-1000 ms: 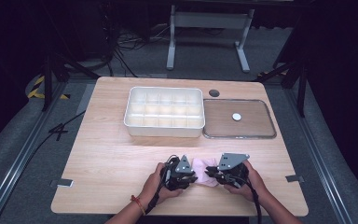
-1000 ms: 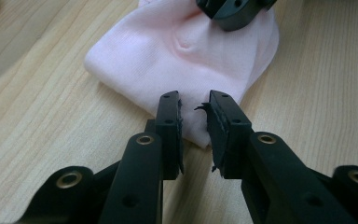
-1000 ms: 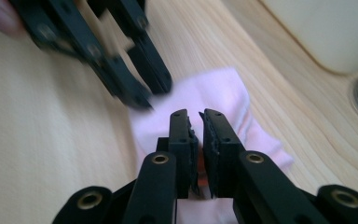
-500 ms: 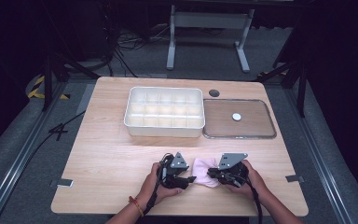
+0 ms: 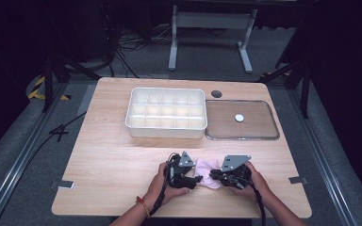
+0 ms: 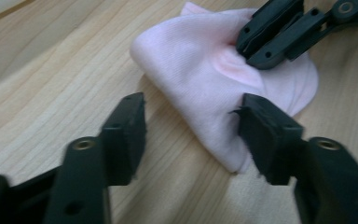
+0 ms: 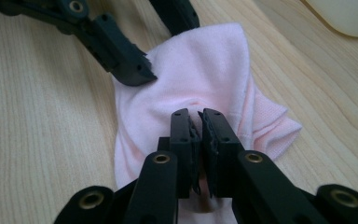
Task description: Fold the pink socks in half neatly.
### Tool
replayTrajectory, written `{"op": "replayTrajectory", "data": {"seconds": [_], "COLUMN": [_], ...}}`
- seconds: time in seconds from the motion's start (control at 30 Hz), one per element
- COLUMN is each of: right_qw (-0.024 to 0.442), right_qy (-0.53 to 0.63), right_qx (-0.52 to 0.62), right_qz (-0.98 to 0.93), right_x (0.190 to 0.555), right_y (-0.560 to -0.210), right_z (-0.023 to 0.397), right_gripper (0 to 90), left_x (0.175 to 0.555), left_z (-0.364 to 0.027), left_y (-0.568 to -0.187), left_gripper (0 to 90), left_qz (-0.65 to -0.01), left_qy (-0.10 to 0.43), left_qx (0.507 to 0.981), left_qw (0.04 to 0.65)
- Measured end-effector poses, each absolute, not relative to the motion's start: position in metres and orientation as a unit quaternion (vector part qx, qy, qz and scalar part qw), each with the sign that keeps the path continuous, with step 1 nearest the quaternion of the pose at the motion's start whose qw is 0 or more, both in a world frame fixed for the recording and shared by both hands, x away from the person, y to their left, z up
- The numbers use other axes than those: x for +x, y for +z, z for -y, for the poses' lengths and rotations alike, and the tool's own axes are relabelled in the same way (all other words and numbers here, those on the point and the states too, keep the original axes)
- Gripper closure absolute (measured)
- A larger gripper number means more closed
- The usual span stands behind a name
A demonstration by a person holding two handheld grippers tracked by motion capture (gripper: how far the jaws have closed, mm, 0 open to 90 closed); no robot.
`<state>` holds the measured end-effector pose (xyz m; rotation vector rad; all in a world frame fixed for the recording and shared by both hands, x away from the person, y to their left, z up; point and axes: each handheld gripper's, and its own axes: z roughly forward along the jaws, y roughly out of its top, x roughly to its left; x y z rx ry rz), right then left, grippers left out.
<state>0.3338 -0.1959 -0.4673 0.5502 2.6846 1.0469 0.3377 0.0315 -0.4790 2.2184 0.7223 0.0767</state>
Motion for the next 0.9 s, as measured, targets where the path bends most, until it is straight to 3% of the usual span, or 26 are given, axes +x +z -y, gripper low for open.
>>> {"op": "replayTrajectory", "data": {"seconds": [0.1,0.33,0.9], "right_qw": [0.105,0.110,0.113], "right_qy": [0.357,0.356,0.358], "right_qx": [0.190,0.193,0.198], "right_qz": [-0.909,-0.908,-0.906], "right_x": [0.333,0.332,0.334], "right_y": [-0.468,-0.468,-0.468], "right_z": [0.196,0.195,0.190], "right_gripper": [83.4,83.5,83.0], "left_x": [0.339,0.340,0.336], "left_z": [-0.030,-0.028,-0.034], "left_y": [-0.480,-0.477,-0.465], "left_gripper": [65.7,74.8,76.3], "left_qz": [-0.282,-0.277,-0.269], "left_qy": [0.013,0.001,0.023], "left_qx": [0.873,0.869,0.861], "left_qw": [0.399,0.411,0.431]}}
